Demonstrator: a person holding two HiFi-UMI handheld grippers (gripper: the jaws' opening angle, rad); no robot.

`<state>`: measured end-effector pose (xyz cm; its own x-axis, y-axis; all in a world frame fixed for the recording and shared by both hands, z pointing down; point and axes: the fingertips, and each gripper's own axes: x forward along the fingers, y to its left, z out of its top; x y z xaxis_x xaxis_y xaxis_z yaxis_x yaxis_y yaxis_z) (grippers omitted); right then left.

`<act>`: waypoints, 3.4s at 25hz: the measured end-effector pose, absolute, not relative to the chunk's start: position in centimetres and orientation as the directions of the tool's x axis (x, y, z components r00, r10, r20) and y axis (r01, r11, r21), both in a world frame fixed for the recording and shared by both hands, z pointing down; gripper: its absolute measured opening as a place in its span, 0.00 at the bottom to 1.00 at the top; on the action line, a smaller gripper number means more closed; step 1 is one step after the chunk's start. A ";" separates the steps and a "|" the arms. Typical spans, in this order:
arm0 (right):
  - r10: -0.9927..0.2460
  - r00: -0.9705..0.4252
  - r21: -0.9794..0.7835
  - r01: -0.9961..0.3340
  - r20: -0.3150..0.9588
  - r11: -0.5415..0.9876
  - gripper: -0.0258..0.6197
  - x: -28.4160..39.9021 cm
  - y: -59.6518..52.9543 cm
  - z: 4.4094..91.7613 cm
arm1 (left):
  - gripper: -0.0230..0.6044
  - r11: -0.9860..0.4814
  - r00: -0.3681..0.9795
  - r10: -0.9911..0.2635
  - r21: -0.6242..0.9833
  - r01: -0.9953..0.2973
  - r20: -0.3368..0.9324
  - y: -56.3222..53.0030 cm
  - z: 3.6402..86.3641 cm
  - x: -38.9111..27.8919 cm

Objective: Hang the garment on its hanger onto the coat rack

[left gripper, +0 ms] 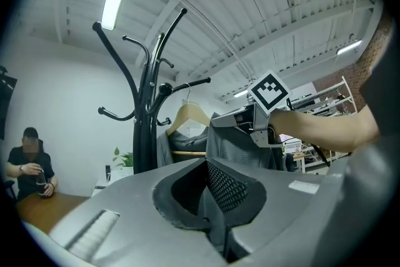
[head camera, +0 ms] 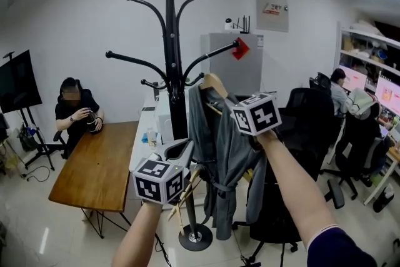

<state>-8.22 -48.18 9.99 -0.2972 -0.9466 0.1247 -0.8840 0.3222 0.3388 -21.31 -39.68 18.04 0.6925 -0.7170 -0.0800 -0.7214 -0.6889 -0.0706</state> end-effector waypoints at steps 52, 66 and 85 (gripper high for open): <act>-0.727 -0.687 -0.067 -0.725 -0.010 0.686 0.05 -10.2 -29.5 29.0 | 0.04 -0.632 0.632 -0.775 0.046 -0.774 -0.003 -31.0 30.0 -18.7; -0.702 -0.712 -0.162 -0.691 -0.019 0.704 0.05 -7.4 -28.5 31.6 | 0.04 -0.633 0.640 -0.766 0.106 -0.767 0.052 -30.0 33.4 -14.5; -0.693 -0.721 -0.134 -0.686 -0.009 0.715 0.05 -7.2 -28.1 31.1 | 0.04 -0.650 0.657 -0.753 0.120 -0.751 0.039 -29.4 33.0 -13.2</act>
